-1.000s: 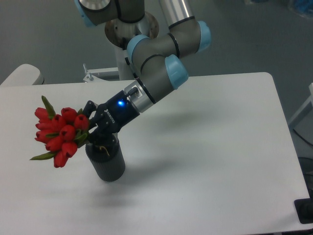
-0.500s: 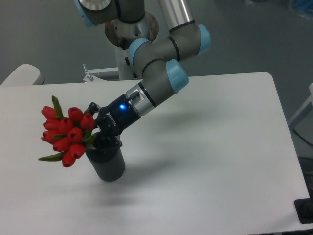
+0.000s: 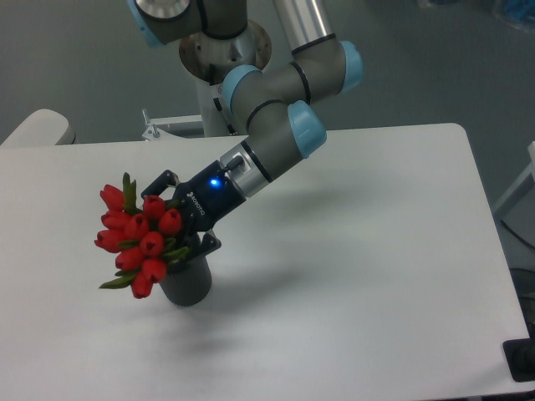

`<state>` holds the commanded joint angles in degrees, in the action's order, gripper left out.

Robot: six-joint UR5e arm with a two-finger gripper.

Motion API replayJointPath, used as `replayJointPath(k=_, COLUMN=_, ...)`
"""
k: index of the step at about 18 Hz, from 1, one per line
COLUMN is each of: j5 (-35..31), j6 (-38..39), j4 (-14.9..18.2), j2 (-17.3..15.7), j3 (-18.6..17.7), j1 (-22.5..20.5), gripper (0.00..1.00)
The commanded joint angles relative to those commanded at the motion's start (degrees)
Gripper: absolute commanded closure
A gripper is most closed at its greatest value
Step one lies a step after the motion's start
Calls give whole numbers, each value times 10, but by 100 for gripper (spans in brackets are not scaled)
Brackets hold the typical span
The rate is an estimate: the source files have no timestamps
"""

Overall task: Insert the flowers into the vase
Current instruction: 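Lower the tulip stems down into the grey vase, then open the gripper to release the tulips and pull away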

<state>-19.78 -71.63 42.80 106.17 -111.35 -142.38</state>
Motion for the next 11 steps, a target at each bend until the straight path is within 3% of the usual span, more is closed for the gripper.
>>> replayJointPath(k=5, j5=-2, j6=-7, j4=-3, j2=-5, j3=-11, j1=-14, gripper=1)
replayJointPath(k=11, j5=-17, j6=-9, j4=-3, j2=-7, j3=-11, j1=-23, gripper=0)
